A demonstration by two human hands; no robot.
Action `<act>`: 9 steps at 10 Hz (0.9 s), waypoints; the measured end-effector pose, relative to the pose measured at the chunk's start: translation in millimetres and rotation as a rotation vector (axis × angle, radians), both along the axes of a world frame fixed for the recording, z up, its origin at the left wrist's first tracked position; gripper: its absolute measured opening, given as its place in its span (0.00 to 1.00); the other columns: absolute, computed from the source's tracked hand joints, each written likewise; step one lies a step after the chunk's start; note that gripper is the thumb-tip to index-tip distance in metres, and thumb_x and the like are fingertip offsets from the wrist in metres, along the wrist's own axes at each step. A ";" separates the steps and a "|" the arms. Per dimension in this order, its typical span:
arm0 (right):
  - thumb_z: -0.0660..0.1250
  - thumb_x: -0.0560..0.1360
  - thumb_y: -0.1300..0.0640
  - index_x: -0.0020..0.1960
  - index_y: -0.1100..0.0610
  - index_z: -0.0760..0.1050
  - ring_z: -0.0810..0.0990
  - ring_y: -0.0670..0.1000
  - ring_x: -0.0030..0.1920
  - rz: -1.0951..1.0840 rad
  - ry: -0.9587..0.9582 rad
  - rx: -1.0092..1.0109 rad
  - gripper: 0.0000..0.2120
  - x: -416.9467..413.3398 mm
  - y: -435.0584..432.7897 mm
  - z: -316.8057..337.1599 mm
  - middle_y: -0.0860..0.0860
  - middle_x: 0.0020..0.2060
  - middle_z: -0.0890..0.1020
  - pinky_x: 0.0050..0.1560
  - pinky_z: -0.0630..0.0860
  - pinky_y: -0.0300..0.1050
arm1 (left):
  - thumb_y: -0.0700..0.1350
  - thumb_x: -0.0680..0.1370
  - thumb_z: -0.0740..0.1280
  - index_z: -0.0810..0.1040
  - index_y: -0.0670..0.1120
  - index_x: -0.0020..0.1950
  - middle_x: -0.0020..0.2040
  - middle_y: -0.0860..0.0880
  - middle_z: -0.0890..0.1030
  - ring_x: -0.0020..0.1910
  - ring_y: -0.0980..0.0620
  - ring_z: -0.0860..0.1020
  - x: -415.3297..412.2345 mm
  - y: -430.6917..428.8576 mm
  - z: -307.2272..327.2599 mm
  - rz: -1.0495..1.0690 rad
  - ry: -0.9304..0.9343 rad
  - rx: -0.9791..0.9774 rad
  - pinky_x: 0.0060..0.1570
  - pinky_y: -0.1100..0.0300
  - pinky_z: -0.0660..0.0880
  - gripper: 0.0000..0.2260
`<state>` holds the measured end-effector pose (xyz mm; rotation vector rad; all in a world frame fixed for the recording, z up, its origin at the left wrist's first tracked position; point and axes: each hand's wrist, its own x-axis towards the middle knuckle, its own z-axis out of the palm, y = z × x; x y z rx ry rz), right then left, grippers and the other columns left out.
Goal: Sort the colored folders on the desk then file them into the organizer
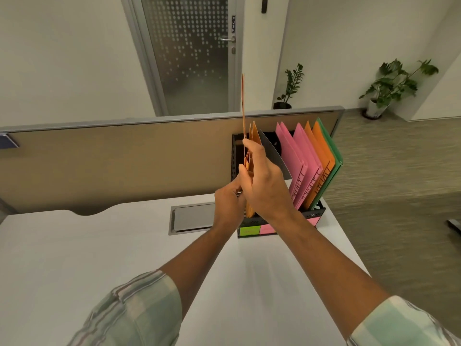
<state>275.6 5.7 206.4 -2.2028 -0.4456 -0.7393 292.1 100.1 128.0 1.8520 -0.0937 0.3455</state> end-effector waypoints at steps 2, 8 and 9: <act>0.63 0.83 0.57 0.76 0.54 0.65 0.85 0.55 0.55 -0.071 -0.030 -0.011 0.22 5.5 3.4 -38.7 0.55 0.62 0.82 0.52 0.85 0.54 | 0.47 0.82 0.69 0.82 0.66 0.50 0.42 0.70 0.84 0.48 0.57 0.85 2.9 -6.6 -18.1 -0.033 0.127 -0.096 0.50 0.64 0.83 0.11; 0.57 0.85 0.55 0.74 0.51 0.66 0.80 0.54 0.62 -0.183 0.480 -0.065 0.18 8.5 6.2 -85.3 0.52 0.63 0.79 0.61 0.81 0.54 | 0.44 0.86 0.63 0.73 0.51 0.77 0.67 0.52 0.82 0.62 0.55 0.81 -10.9 11.9 -9.2 -0.227 0.253 0.258 0.66 0.59 0.78 0.18; 0.58 0.85 0.57 0.73 0.50 0.66 0.81 0.54 0.60 -0.192 0.533 -0.033 0.17 3.3 3.9 -92.9 0.52 0.62 0.79 0.58 0.82 0.55 | 0.45 0.85 0.65 0.67 0.50 0.81 0.71 0.55 0.77 0.66 0.57 0.76 -22.4 18.5 -1.3 -0.195 0.278 0.396 0.71 0.55 0.72 0.23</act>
